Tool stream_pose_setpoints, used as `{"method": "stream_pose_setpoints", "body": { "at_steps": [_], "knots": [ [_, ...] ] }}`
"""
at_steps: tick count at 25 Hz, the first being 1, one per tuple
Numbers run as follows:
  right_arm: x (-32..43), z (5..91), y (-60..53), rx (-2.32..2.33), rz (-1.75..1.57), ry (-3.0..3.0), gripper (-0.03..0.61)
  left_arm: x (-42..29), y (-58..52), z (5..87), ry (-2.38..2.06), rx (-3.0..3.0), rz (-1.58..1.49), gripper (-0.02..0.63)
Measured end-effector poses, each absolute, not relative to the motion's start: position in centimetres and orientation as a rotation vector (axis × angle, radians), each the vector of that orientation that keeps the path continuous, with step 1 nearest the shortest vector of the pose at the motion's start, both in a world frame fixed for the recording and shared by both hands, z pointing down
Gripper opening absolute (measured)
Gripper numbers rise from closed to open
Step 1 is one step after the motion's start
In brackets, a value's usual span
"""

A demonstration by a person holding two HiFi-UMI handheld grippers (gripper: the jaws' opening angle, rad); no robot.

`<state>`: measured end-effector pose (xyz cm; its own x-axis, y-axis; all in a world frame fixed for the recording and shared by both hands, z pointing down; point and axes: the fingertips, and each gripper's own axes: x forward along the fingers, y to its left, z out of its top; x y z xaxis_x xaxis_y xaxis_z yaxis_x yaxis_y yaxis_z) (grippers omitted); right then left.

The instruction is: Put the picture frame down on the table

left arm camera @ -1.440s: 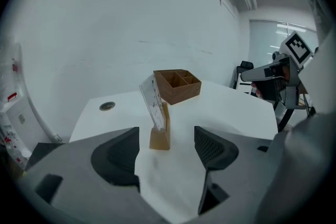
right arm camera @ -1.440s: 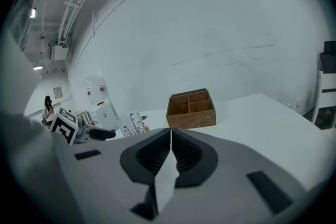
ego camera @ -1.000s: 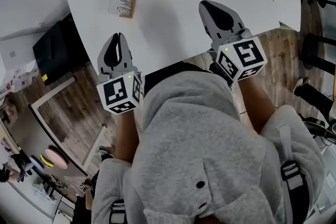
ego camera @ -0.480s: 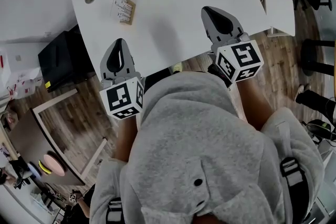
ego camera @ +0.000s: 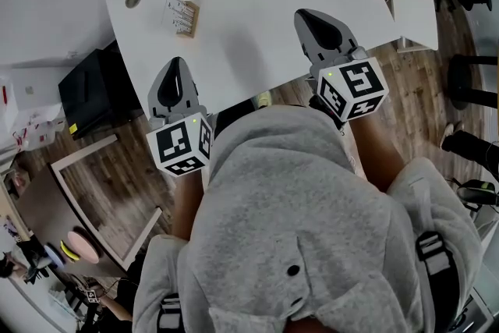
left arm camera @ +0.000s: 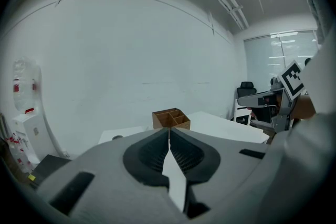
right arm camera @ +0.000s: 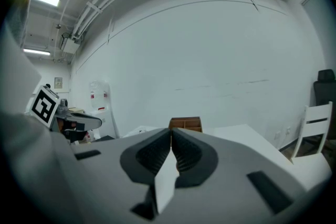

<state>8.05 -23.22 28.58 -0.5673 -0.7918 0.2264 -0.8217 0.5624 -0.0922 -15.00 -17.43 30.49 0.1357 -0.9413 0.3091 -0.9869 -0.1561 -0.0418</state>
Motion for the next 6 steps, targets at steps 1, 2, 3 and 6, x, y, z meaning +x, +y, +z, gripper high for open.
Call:
{"method": "stream_pose_setpoints", "body": {
  "at_steps": [1,2,3,6],
  "knots": [
    [8.05,28.48,-23.16,1.372,0.281,-2.633,0.028,-14.99,-17.39,30.37,-1.918,2.233,0.396,0.028],
    [8.02,28.42,-23.14,1.372,0.281,-2.633,0.028,-15.0,-17.39,30.28,-1.919,2.235,0.397,0.028],
    [7.95,28.42,-23.16,1.371,0.281,-2.633,0.028,-15.03,-17.44,30.23,-1.919,2.237,0.398,0.028],
    [7.63,28.59,-23.31,1.361,0.28,-2.634,0.028,-15.12,-17.72,30.23,-1.921,2.241,0.401,0.027]
  ]
}}
